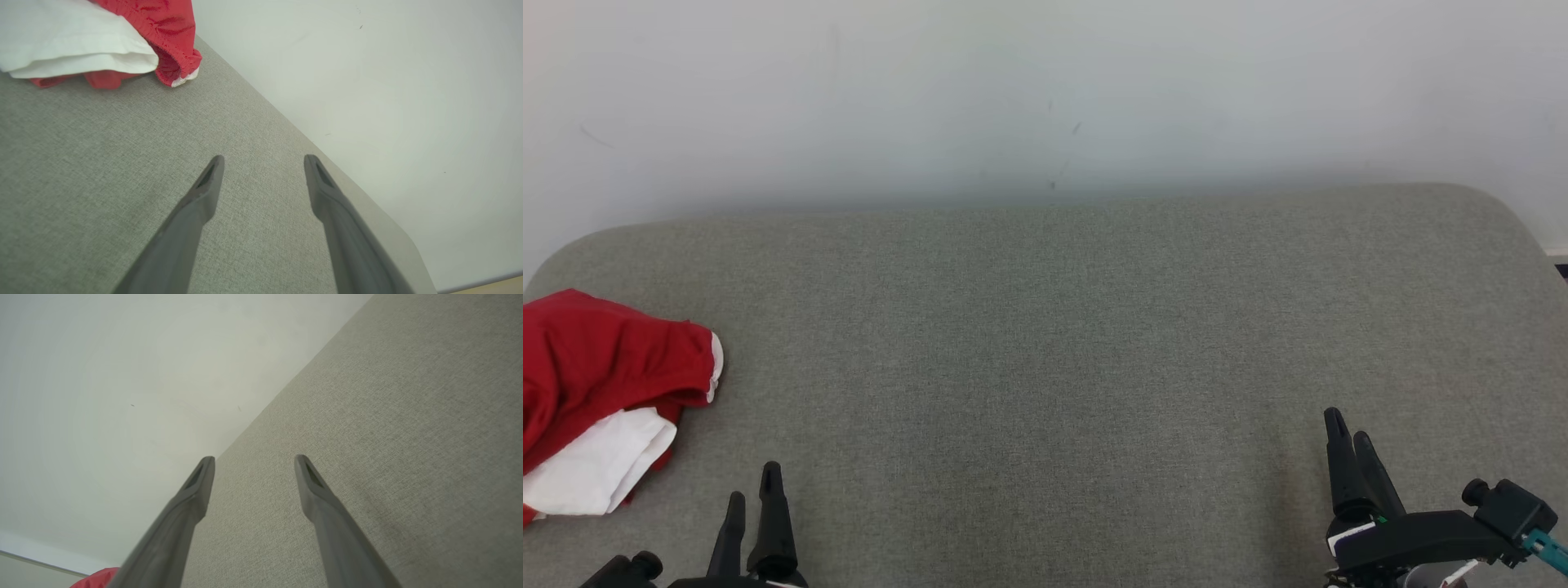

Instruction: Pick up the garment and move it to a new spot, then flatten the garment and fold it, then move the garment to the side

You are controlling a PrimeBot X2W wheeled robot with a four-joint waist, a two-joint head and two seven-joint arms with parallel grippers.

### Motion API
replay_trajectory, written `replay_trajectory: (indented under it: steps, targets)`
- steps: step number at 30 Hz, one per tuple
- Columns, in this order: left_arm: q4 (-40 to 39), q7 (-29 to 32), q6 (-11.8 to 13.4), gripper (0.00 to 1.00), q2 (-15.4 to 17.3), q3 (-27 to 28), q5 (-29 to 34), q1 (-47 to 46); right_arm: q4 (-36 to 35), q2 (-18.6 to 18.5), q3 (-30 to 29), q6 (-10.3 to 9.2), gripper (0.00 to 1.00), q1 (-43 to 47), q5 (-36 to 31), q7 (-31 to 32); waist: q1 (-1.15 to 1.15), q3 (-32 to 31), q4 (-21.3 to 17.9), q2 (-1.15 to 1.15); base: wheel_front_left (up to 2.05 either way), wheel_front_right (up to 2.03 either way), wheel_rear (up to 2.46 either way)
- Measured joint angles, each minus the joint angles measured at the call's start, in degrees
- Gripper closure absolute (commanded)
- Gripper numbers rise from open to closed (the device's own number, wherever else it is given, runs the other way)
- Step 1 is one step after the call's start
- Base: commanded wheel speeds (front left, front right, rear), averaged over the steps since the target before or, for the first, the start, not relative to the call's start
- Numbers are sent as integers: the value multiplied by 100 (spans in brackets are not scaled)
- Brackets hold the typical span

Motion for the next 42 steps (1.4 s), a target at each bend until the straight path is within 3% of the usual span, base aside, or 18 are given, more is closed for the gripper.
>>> replay_trajectory:
  steps: [22,42]
  targets:
    - [-98,-339,115,0,15,-151,1841,23,-47,-75,25,0,0,27,-1710,-348,0,35,3,0,0,0,0]
    - [-41,-632,471,0,255,-463,3154,103,51,-149,63,0,0,55,-3112,-621,0,39,-5,0,0,0,0]
